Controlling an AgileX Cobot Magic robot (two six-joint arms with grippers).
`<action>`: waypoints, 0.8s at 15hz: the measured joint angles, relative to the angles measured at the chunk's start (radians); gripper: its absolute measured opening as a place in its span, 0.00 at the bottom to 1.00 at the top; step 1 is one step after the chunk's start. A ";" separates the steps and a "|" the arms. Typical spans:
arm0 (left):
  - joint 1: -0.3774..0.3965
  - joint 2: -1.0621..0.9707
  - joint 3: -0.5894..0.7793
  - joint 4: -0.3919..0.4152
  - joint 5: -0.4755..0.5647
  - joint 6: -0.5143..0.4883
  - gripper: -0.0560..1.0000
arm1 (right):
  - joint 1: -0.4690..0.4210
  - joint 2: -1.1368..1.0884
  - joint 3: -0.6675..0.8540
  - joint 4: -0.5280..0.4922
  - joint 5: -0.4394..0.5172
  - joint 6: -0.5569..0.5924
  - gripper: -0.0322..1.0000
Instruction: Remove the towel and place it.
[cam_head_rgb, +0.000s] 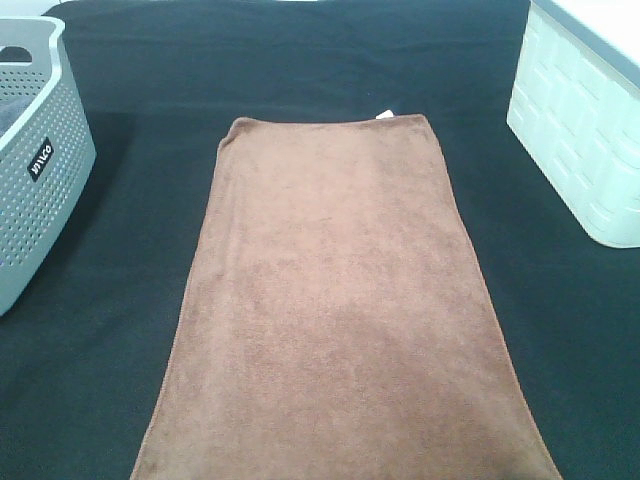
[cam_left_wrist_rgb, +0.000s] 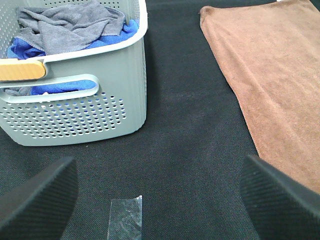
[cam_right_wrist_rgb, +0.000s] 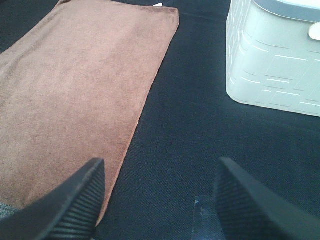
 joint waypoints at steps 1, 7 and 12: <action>0.000 0.000 0.000 0.000 0.000 0.000 0.83 | 0.000 0.000 0.000 0.000 0.000 0.000 0.60; 0.000 0.000 0.000 0.000 0.000 0.000 0.83 | 0.000 0.000 0.000 0.000 0.000 0.000 0.60; 0.000 0.000 0.000 0.007 0.000 0.001 0.83 | 0.000 0.000 0.000 0.000 0.000 0.000 0.60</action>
